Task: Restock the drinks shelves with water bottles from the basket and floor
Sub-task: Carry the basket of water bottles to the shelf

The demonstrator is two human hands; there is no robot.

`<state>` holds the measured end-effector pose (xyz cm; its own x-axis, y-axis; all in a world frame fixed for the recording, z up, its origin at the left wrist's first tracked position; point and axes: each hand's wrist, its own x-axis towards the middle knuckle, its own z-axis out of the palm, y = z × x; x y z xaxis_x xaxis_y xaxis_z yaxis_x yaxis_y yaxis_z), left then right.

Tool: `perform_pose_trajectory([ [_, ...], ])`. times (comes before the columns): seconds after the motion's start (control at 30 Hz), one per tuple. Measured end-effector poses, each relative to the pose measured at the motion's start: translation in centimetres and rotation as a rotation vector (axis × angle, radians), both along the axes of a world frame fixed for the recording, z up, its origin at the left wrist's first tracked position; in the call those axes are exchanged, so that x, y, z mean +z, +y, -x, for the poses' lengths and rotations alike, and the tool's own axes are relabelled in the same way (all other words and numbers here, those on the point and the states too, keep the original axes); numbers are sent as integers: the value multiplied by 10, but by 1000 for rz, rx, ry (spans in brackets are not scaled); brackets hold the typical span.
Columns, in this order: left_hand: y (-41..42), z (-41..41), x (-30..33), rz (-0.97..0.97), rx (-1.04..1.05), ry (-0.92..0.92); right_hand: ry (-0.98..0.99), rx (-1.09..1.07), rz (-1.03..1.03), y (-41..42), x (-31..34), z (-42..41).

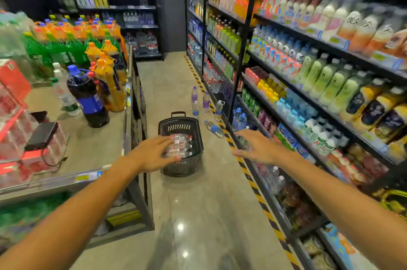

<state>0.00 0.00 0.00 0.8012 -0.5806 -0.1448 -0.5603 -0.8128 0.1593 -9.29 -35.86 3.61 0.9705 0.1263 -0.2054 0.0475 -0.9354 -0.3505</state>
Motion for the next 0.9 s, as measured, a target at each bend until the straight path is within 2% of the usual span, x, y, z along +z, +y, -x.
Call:
perform_pose_trajectory([
  [0.17, 4, -21, -71, -77, 74, 131, 198, 10, 26, -21, -85, -30],
  [0.3, -15, -74, -97, -110, 116, 134, 200, -7, -12, -50, -122, -100],
  [0.6, -69, -201, -107, -140, 237, 175, 232, 16, -76, -97, -158, -260],
  [0.9, -76, -331, -150, -97, 331, 204, 286, -10, -129, -89, -202, -399],
])
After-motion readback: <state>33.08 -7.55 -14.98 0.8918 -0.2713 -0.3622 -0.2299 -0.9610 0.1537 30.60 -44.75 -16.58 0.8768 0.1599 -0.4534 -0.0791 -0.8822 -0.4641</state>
